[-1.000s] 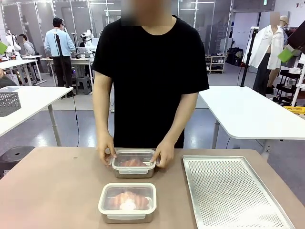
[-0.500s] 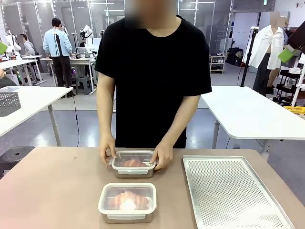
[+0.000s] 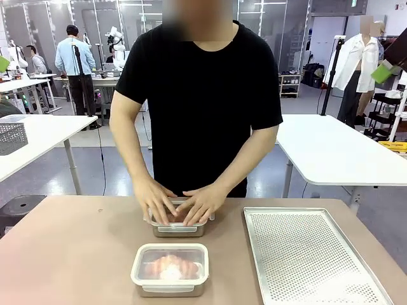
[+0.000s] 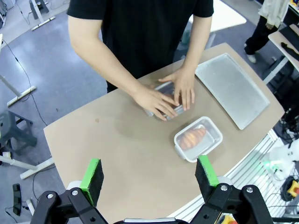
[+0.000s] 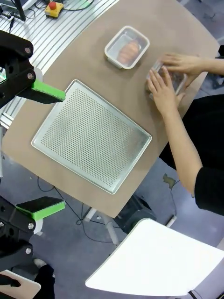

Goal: Place the bread into the airtight container.
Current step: Pick up a Butter Roll and place it into an empty Airtight Container.

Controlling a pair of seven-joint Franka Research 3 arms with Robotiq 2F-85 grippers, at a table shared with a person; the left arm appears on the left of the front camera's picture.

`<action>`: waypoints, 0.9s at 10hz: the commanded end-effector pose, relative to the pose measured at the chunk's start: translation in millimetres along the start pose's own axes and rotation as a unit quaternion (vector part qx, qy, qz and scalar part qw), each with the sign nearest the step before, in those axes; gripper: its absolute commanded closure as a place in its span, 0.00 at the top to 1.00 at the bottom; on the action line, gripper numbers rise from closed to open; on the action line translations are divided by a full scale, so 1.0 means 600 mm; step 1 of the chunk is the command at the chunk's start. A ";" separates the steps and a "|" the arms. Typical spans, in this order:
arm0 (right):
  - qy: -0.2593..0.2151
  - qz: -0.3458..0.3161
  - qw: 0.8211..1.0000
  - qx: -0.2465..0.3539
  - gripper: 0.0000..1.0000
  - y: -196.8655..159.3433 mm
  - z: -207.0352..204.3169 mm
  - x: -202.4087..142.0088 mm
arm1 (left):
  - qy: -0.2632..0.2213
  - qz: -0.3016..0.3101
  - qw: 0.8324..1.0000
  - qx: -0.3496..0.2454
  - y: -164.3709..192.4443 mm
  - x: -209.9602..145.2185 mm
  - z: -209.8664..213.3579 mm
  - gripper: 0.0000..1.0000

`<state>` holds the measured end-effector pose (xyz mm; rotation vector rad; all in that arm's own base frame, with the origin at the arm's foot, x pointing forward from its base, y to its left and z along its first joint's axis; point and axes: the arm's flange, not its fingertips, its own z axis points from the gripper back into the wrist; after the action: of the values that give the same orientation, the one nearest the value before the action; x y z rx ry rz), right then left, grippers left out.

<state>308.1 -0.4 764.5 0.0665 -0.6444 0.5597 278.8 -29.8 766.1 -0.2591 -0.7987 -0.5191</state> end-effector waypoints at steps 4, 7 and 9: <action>-0.005 -0.002 1.000 -0.004 1.00 -0.001 0.000 -0.002 | 0.001 -0.005 1.000 -0.003 0.000 0.001 0.002 1.00; -0.005 -0.002 1.000 -0.004 1.00 -0.001 0.000 -0.002 | 0.001 -0.005 1.000 -0.003 0.000 0.001 0.002 1.00; -0.005 -0.002 1.000 -0.004 1.00 -0.001 0.000 -0.002 | 0.001 -0.005 1.000 -0.003 0.000 0.001 0.002 1.00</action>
<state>308.1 -0.5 764.5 0.0664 -0.6444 0.5596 278.8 -29.8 766.1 -0.2591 -0.7987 -0.5191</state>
